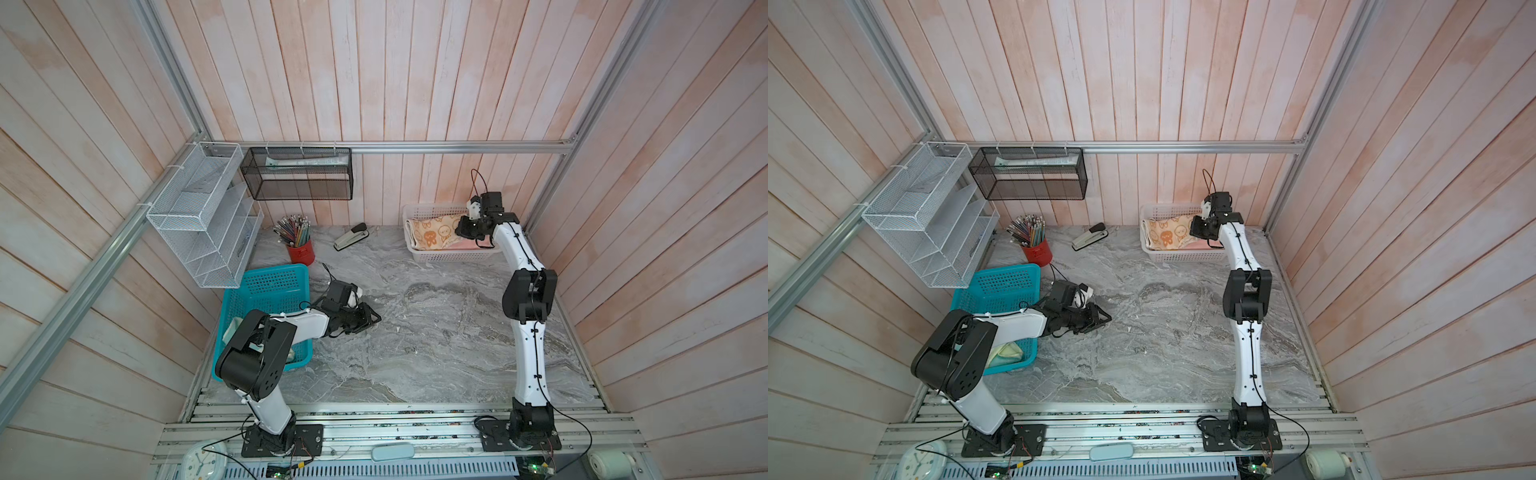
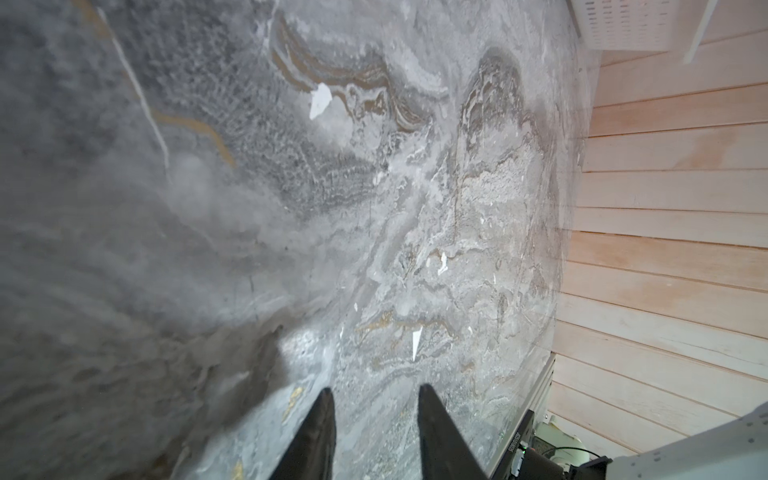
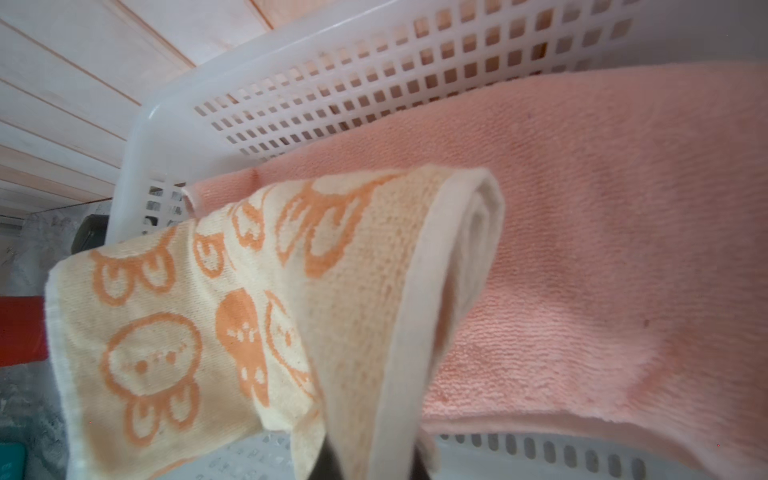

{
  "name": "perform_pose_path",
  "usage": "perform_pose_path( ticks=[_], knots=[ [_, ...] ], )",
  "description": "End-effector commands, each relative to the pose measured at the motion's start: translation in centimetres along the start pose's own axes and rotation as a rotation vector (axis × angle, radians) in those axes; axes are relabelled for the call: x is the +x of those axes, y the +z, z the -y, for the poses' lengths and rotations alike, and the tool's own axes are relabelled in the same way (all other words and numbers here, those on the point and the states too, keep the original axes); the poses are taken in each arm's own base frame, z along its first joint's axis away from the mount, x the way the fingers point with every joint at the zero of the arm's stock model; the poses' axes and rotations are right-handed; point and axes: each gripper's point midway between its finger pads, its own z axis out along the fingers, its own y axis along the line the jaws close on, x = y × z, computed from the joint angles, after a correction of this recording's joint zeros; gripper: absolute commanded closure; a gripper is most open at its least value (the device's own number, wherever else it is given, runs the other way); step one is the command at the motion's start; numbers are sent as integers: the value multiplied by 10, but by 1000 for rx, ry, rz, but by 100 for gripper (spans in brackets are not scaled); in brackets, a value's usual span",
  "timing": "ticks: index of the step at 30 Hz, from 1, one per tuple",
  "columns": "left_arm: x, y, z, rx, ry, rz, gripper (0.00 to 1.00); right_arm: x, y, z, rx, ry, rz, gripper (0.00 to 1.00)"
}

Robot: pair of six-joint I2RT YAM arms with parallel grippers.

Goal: Fold and stack the towels
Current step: 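Carry the folded orange towel with the right gripper onto the pink towel, then grasp the yellow-and-teal towel in the teal basket with the left gripper while the right withdraws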

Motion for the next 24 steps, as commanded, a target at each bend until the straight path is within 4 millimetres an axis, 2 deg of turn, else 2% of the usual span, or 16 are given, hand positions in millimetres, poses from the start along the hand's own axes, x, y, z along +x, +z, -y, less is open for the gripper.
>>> perform_pose_path(
  ticks=[1,2,4,5,7,12,14,17,21,24],
  knots=[
    [-13,-3,4,-18,21,30,64,-27,-11,32,93,-14,85,98],
    [-14,-5,6,-22,26,33,64,-30,-15,39,126,-10,94,92],
    [-17,-8,8,-36,38,39,64,-32,-21,46,150,-1,95,63],
    [-19,-10,10,-42,46,43,64,-32,-24,46,152,0,92,52],
    [-24,-16,15,-55,64,57,64,-32,-32,46,172,-1,90,39],
    [-41,-41,38,-82,146,112,64,-34,-57,40,204,-12,102,38],
    [-52,-60,48,-133,198,157,64,-35,-72,30,204,-42,111,37],
    [-71,-95,51,-213,246,252,63,-32,-91,10,189,-91,120,37],
    [-93,-154,30,-300,198,358,62,-17,-116,-18,161,-149,120,37],
    [-103,-211,-9,-462,109,475,55,6,-133,-38,137,-173,109,37]
  ],
)
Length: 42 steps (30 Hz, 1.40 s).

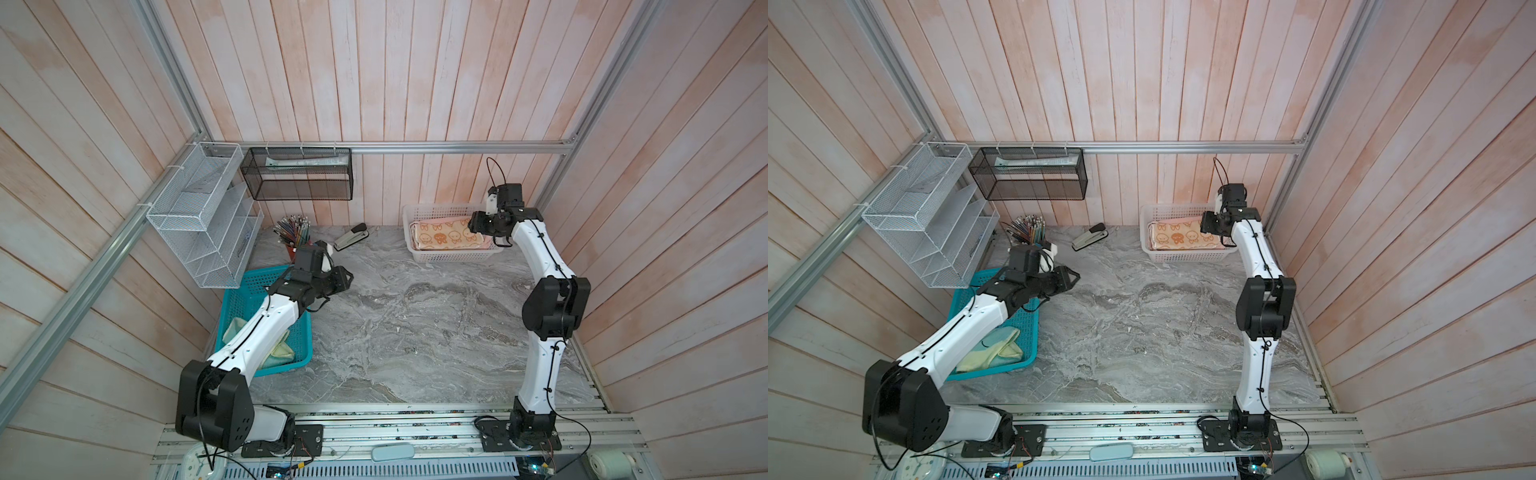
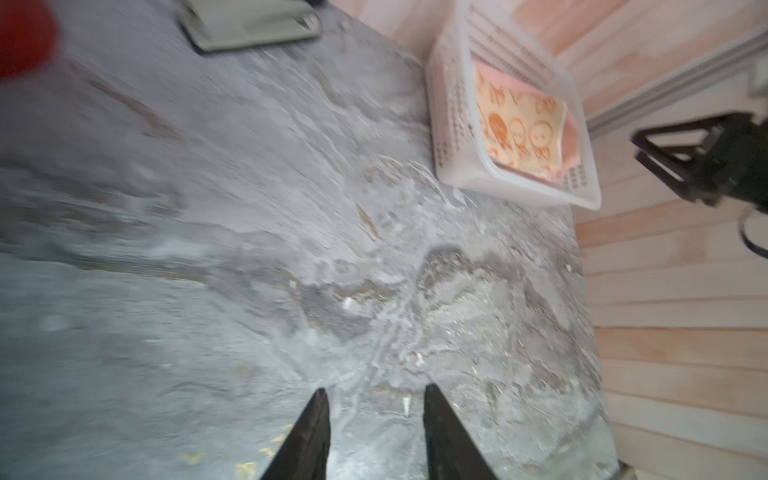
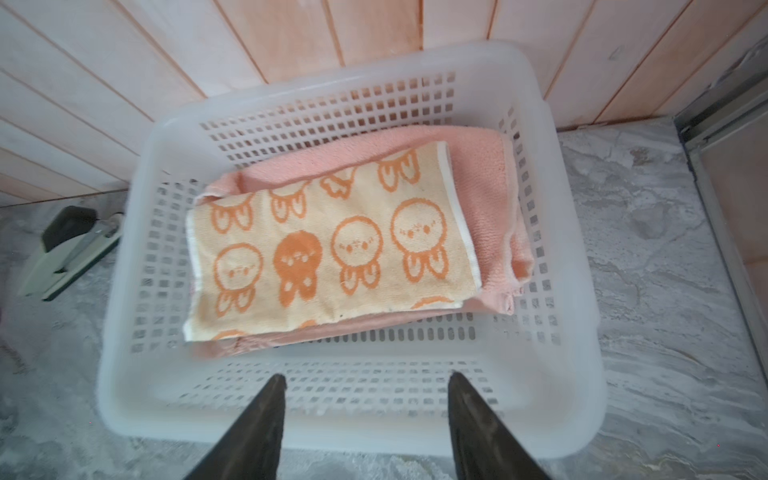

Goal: Fold and stack the towels
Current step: 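Grasp the yellow-and-teal towel in the teal basket with the left gripper while the right withdraws, then pull the yellow-and-teal towel out and drop it on the table with the left gripper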

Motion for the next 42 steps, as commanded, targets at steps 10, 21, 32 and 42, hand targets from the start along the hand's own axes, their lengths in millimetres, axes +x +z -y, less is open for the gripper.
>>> perform_pose_path(
  ticks=[10,21,32,42],
  knots=[
    [58,-101,-200,-630,-428,36,8,130,-64,-112,-260,-46,-1,37],
    [137,-39,-236,-576,-585,-189,17,259,-66,-163,-377,-39,-207,37],
    [67,-50,-173,-278,-423,-72,100,250,-84,-160,-347,-41,-131,37],
    [-55,-162,-18,93,-114,245,100,237,-97,-166,-381,-26,-87,38]
  ],
)
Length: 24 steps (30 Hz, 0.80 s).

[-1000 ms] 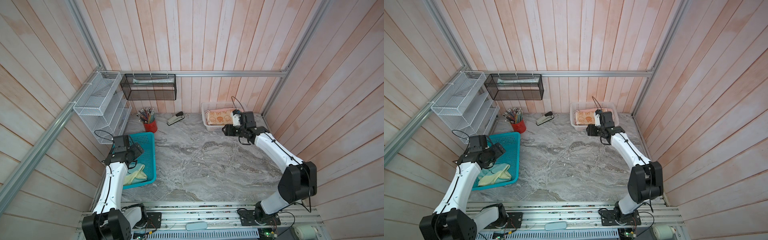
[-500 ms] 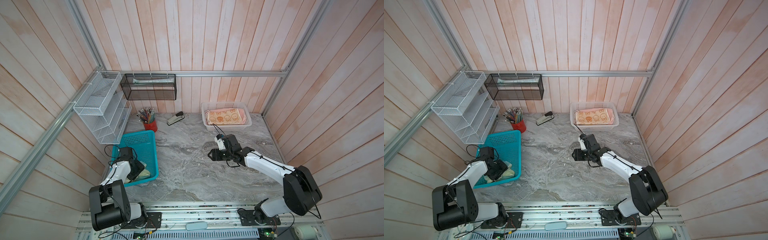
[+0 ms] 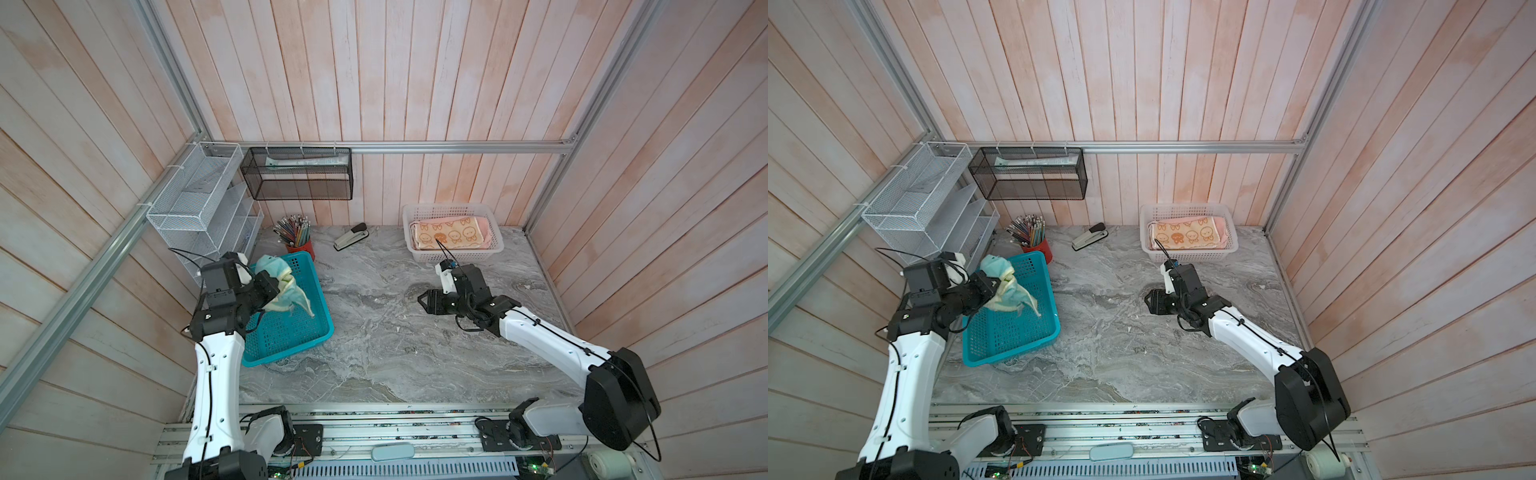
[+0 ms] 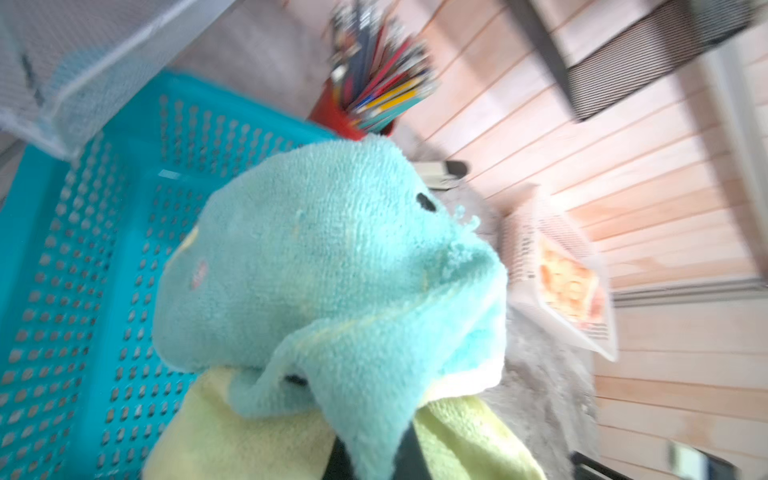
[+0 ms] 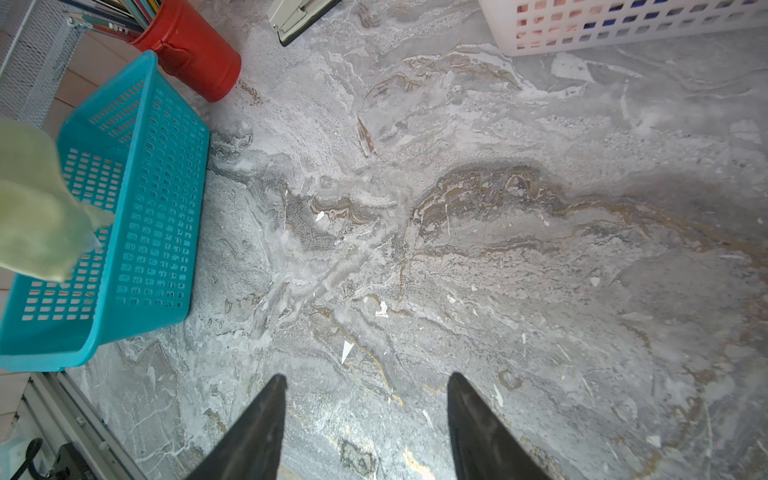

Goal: Fold and stack the towels
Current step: 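Pull the yellow-and-teal towel out and drop it on the table with the left gripper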

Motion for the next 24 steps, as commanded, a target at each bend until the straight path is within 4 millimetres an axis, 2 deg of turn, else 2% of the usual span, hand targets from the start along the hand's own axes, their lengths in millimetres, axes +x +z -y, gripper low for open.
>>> perform_pose_path(
  ticks=[1,4,7,9,10,11,13,15,19,24],
  knots=[
    [-4,-23,72,218,69,-22,100,-7,-9,-4,-7,2,36,38],
    [-3,-40,142,378,130,-7,100,-11,-20,-3,11,-2,61,38],
    [18,-43,200,539,165,-53,100,-15,-33,3,44,-1,92,38],
    [38,-33,222,622,168,-116,100,-16,-43,9,67,4,113,38],
    [52,-25,229,663,169,-155,96,-16,-48,13,77,10,124,38],
    [60,-16,229,681,158,-183,88,-16,-53,16,85,15,132,37],
    [81,14,211,628,124,-238,62,-13,-61,26,102,36,141,37],
    [94,45,179,485,100,-248,52,-6,-64,35,116,58,130,37],
    [123,84,126,283,68,-306,51,21,-57,51,139,94,52,36],
    [165,106,111,244,104,-414,52,51,-33,58,113,136,-47,37]
  ],
)
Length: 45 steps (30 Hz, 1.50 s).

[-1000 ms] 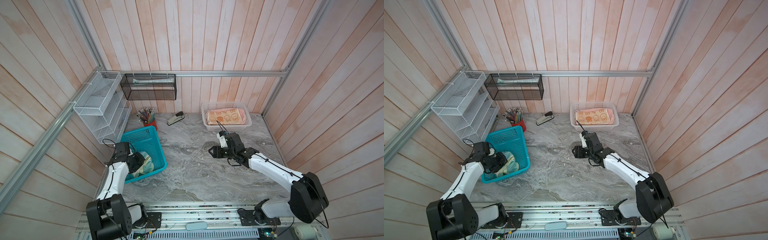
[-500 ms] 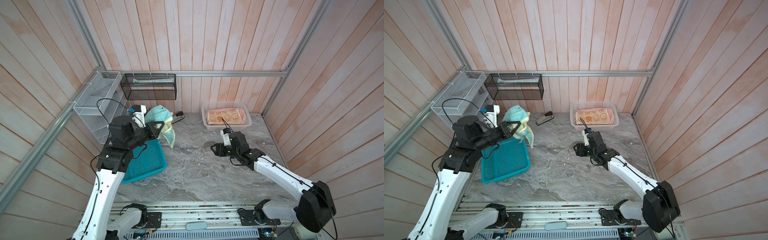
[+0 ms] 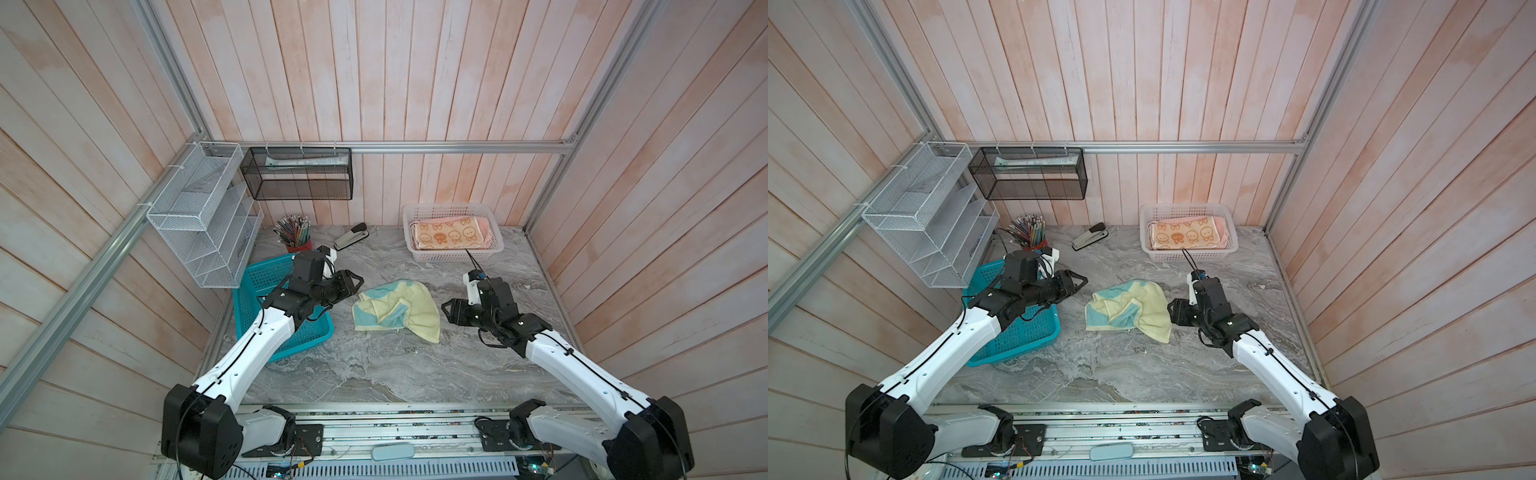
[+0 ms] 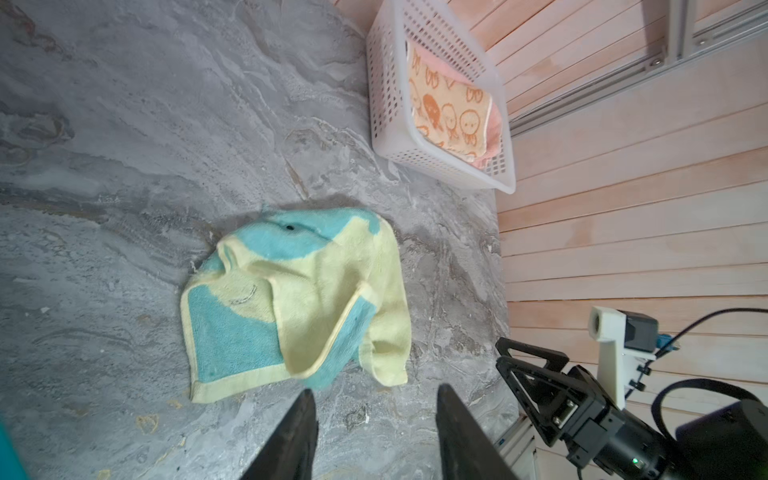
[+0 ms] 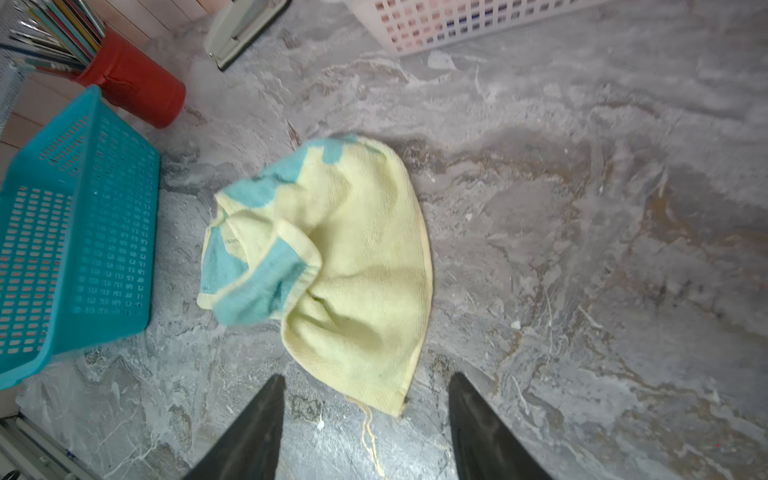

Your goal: Fold and stack the towels

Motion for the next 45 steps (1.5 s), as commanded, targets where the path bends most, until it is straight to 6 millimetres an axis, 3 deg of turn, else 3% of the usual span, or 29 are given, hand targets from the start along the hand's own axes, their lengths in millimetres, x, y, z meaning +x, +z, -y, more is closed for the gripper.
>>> perform_pose_path(
  ticks=[1,6,10,19,29,38,41,44,45],
  knots=[
    [15,18,-7,-30,45,-32,52,24,17,3,-24,33,-97,37],
    [55,53,-23,-80,88,-165,52,41,45,0,-41,27,-197,37],
    [71,73,-37,-108,41,-222,52,56,63,-1,-6,-16,-279,37],
    [57,106,-23,-72,51,-254,52,87,78,14,71,-36,-360,35],
    [40,147,-10,-87,92,-273,52,116,76,35,184,-65,-422,37],
    [63,205,-26,-169,127,-366,48,126,74,41,185,-63,-427,60],
    [77,218,-22,-126,130,-416,48,126,73,42,185,-69,-424,69],
    [83,215,-11,-84,145,-431,57,124,72,42,187,-77,-417,81],
    [80,211,-6,-73,154,-419,67,123,72,41,186,-80,-411,86]
  ],
)
